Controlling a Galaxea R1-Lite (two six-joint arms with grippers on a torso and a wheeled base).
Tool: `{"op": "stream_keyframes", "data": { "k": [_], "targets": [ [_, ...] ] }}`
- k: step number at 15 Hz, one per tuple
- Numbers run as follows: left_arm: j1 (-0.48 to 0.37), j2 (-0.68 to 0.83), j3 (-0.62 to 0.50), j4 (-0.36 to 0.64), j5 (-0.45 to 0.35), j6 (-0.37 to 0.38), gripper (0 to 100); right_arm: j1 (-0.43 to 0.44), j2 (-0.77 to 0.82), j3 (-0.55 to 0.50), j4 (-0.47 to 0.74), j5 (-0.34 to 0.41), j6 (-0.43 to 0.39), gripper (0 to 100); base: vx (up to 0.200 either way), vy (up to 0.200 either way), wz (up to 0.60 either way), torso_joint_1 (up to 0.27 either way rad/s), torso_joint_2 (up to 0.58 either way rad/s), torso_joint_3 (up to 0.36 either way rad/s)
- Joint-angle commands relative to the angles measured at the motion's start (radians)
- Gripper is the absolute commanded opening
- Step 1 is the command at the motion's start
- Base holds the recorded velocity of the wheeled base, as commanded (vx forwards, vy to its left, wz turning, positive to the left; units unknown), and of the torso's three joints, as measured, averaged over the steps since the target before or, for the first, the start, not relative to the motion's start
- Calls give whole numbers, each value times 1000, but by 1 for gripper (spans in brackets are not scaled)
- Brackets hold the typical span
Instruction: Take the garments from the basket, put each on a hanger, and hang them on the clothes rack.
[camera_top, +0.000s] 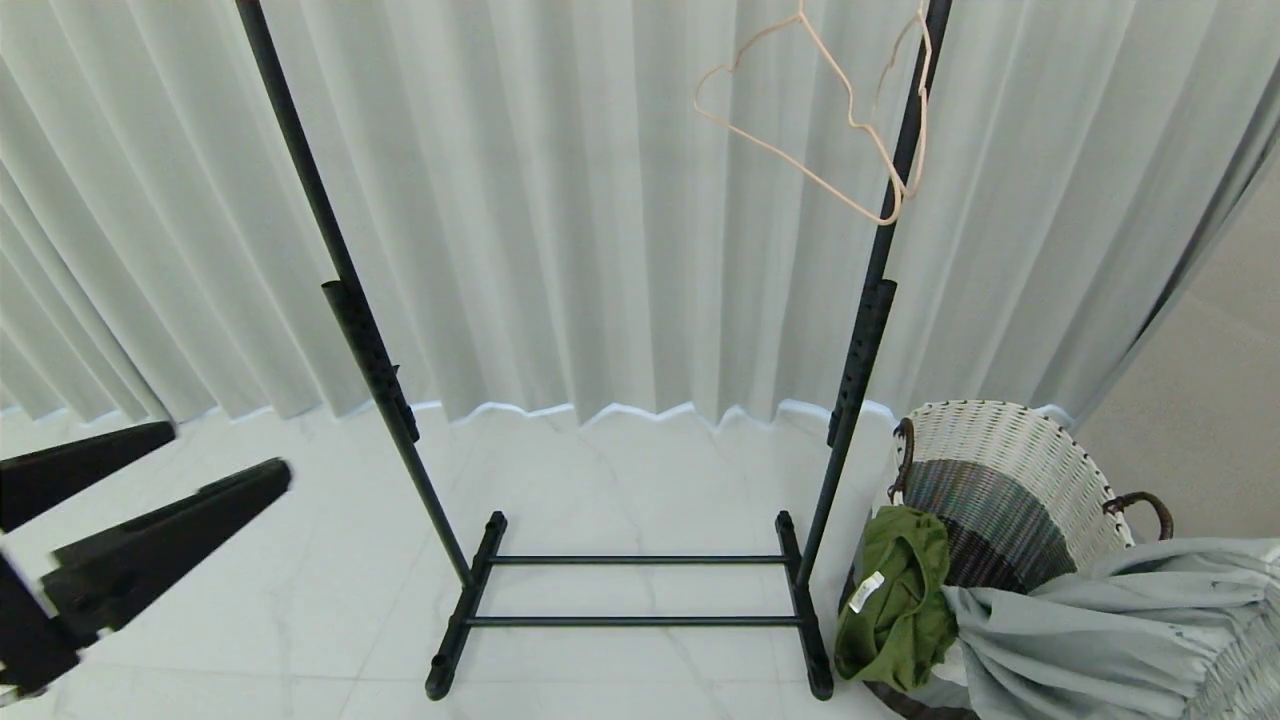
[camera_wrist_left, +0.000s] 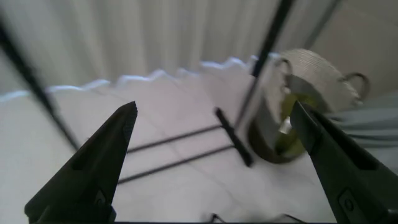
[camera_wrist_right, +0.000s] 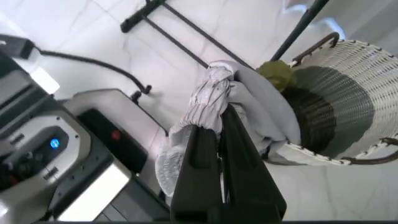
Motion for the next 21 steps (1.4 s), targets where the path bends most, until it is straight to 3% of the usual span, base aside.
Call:
{"op": "stream_keyframes", "data": {
  "k": [1, 2, 3, 7, 9, 13, 21],
  "targets": [
    [-314, 379, -126, -56, 126, -118, 100, 1, 38, -1, -46, 4, 16, 0, 0, 0, 0, 0, 0, 0],
    [-427, 452, -126, -56, 212, -137, 100, 17, 49, -4, -76, 4, 27, 0, 0, 0, 0, 0, 0, 0],
    [-527, 523, -123, -56, 247, -151, 100, 43, 58, -12, -96, 2, 38, 0, 0, 0, 0, 0, 0, 0],
    [-805, 819, -272, -62, 287, -407, 100, 142, 106, -27, -202, -6, 90, 0, 0, 0, 0, 0, 0, 0],
    [-883, 931, -352, -62, 292, -450, 100, 152, 110, -32, -240, -6, 105, 0, 0, 0, 0, 0, 0, 0],
    [-932, 1098, -485, -127, 287, -539, 100, 183, 104, -32, -270, -4, 153, 0, 0, 0, 0, 0, 0, 0],
    [-882, 1285, -504, -230, 340, -576, 100, 200, 98, -29, -282, -6, 165, 0, 0, 0, 0, 0, 0, 0]
  ]
}}
